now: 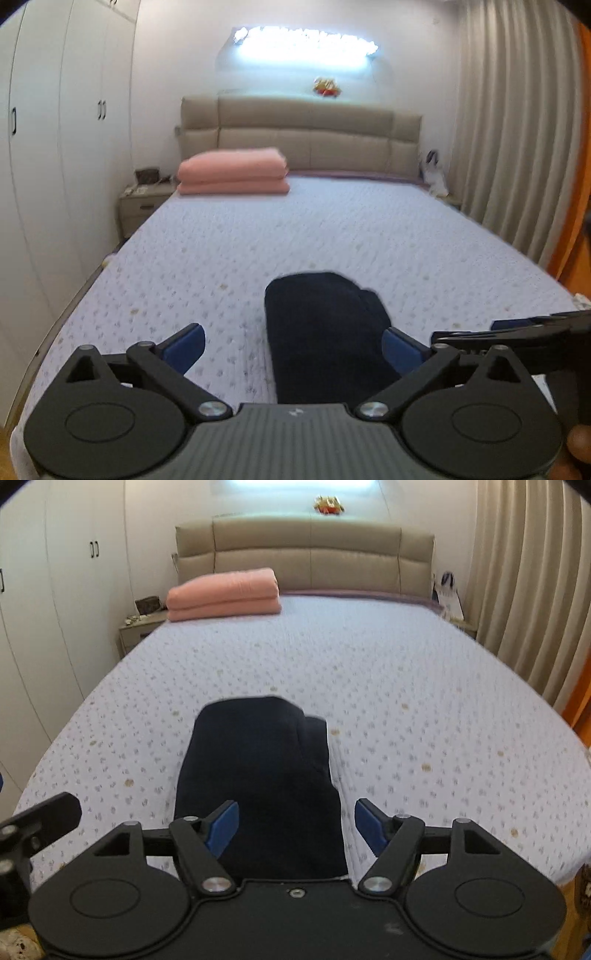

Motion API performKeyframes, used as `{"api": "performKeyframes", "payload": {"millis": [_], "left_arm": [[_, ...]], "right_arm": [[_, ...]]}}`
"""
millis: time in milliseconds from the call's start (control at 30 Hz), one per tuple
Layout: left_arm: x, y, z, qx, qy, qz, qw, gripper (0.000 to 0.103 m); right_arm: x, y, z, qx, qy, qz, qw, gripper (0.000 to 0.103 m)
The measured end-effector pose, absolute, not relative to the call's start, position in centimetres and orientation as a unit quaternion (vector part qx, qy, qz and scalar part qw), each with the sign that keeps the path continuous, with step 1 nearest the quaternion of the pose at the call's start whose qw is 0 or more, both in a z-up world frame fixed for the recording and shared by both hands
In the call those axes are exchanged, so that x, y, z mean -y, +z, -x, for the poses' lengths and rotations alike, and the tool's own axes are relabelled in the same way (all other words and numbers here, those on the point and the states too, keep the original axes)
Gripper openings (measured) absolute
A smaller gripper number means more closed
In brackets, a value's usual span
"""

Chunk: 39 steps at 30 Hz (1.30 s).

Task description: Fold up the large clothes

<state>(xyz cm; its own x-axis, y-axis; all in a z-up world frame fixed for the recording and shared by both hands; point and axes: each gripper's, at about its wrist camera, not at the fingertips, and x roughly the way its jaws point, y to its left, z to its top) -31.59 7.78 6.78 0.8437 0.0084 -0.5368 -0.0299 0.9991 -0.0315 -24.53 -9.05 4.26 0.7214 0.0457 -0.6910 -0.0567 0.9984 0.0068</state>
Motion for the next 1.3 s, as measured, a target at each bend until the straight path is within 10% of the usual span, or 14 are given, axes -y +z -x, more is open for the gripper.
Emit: {"api": "performKeyframes", "payload": {"millis": [1300], "left_arm": [[-7.8,2.3,30.0,-0.351,0.049,0.007,0.935,0.103]], "right_arm": [[9.5,1.6,25.2,-0.419,0.045,-0.023,0.906,0.083]]}}
